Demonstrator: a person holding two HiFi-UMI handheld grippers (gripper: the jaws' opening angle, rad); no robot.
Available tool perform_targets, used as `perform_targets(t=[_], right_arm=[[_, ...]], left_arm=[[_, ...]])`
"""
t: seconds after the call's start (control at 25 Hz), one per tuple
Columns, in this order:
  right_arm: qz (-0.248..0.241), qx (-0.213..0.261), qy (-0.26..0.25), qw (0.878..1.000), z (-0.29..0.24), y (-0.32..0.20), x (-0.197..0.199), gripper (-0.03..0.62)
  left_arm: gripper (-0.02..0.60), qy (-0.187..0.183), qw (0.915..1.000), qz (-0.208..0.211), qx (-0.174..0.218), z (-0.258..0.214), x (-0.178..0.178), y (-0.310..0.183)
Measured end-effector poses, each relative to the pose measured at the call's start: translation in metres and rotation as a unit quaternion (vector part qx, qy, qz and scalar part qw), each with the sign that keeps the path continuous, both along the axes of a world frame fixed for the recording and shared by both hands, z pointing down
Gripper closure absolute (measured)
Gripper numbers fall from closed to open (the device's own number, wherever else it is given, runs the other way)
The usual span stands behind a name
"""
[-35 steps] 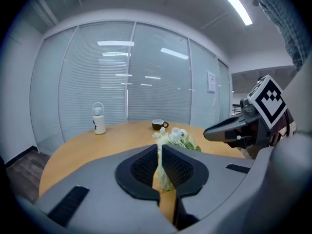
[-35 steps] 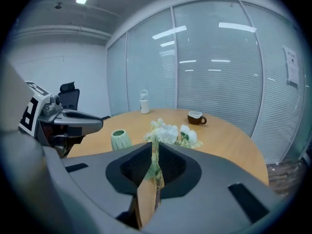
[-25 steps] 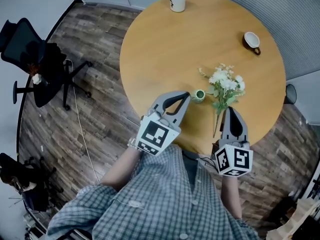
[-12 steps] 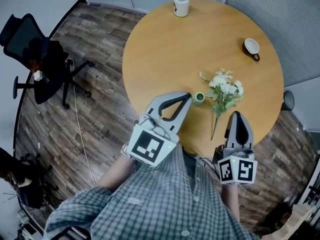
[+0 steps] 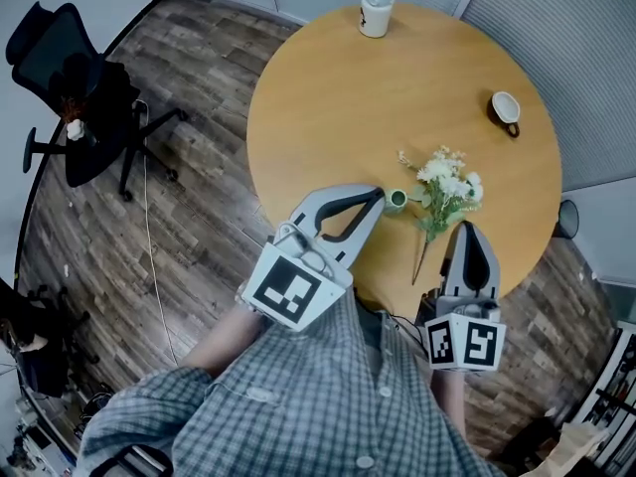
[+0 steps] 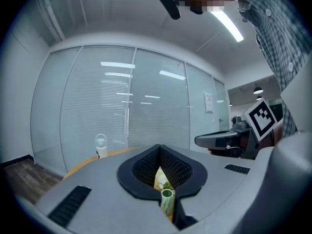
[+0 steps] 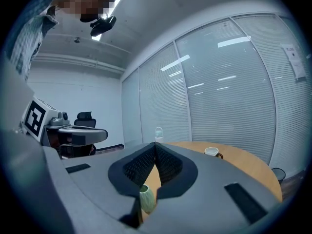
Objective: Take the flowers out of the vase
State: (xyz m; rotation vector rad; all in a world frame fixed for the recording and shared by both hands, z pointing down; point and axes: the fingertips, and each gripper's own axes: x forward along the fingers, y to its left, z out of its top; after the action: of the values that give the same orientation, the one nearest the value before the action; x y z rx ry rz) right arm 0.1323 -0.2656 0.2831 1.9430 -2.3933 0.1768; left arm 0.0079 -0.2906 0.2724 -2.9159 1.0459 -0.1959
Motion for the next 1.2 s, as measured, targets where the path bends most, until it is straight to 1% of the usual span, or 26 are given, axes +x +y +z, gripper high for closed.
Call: perform_targets(t=[0.24, 0.56, 1.2], right_arm=[[-0.01, -0.004, 0.012, 1.0, 0.002, 0.0, -0.006, 0.585], [-0.024, -0.004, 0.032, 0.999, 0.002, -0.004, -0.013, 0.585], [-0.022, -0.012, 0.037, 0.999, 0.007, -0.009, -0.014, 0.585]], left_arm=[[0.574, -0.006, 1.0, -0.004, 0.005, 0.0, -0.001, -0.002], [0.574, -0.002, 0.9999, -0.009, 0.01, -0.001, 0.0, -0.007], [0.574, 0.002, 0.9999, -0.015, 0.007, 0.002, -0.005, -0.015]])
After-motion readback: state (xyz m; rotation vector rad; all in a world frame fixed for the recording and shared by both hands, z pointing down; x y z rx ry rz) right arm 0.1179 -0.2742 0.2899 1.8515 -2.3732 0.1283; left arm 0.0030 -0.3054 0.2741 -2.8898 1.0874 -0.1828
